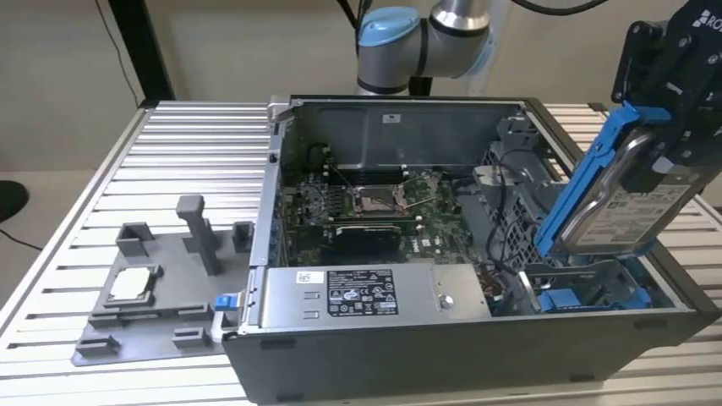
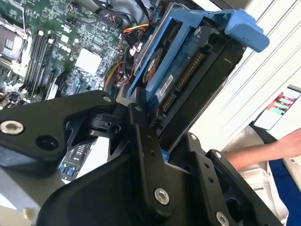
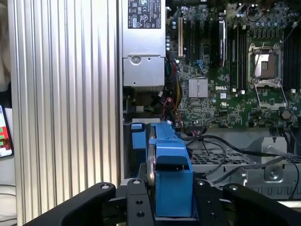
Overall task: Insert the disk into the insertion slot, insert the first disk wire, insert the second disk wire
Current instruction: 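Insert the disk into the insertion slot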
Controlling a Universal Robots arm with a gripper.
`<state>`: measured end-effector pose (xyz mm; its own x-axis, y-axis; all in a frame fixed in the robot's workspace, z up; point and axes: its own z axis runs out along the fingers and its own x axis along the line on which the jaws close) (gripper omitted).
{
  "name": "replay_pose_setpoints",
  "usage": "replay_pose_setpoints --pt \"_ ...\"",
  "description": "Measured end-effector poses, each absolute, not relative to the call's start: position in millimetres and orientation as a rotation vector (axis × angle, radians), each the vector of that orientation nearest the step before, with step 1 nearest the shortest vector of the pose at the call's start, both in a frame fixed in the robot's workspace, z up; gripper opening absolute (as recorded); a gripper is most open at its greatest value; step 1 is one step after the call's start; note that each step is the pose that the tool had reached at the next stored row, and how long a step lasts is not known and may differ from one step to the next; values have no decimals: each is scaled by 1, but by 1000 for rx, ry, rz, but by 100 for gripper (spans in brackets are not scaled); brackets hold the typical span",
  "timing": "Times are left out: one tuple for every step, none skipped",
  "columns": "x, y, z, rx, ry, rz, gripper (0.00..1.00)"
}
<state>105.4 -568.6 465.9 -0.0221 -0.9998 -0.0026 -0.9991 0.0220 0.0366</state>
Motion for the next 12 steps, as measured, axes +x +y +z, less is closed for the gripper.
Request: replay_pose_setpoints --pt "105 -569 466 2180 -2229 -44 0" --pt "105 -569 466 2180 -2229 -44 0" --pt "105 -569 466 2180 -2229 -44 0" --pt "105 -569 466 2180 -2229 -44 0" --pt "105 -569 466 2180 -2229 -44 0" --pt "105 -569 466 2180 -2229 -44 0" --pt "105 -569 466 2180 -2229 -44 0" --pt "105 -569 465 2180 -2229 -44 0" --pt "105 -570 465 2180 -2229 -44 0" --pt "105 -570 464 2181 -2229 -45 0" --pt "105 -570 463 2181 -2230 -47 0" --pt "105 -571 462 2182 -2231 -49 0"
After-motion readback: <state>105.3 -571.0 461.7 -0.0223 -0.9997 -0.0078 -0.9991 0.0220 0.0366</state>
